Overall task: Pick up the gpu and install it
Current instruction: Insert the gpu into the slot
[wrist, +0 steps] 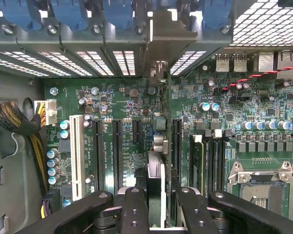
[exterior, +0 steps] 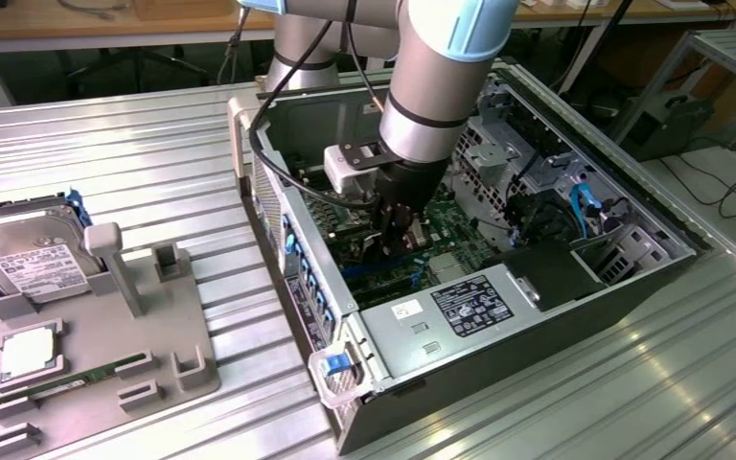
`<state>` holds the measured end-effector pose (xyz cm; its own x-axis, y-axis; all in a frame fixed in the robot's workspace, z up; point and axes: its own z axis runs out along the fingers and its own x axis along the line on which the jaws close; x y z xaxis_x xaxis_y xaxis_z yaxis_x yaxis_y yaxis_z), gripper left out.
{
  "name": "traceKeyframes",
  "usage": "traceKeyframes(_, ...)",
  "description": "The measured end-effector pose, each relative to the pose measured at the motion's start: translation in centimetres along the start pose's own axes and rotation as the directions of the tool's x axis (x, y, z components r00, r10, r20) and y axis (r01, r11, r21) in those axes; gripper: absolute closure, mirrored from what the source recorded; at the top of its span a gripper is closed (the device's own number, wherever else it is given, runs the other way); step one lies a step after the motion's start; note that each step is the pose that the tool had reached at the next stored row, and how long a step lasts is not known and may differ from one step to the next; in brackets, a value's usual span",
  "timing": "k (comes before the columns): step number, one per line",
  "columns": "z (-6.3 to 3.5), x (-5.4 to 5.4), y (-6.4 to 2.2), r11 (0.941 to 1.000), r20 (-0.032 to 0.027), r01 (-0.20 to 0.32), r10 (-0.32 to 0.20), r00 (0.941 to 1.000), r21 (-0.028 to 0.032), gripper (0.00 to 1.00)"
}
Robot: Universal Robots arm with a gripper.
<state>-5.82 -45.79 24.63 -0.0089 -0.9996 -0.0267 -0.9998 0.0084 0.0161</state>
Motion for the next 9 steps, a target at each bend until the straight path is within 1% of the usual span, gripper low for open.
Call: traceKeyframes(9, 0.45, 0.01, -0.01, 1.0, 0.0, 0.0, 0.0, 1.0, -0.0001, 0.73)
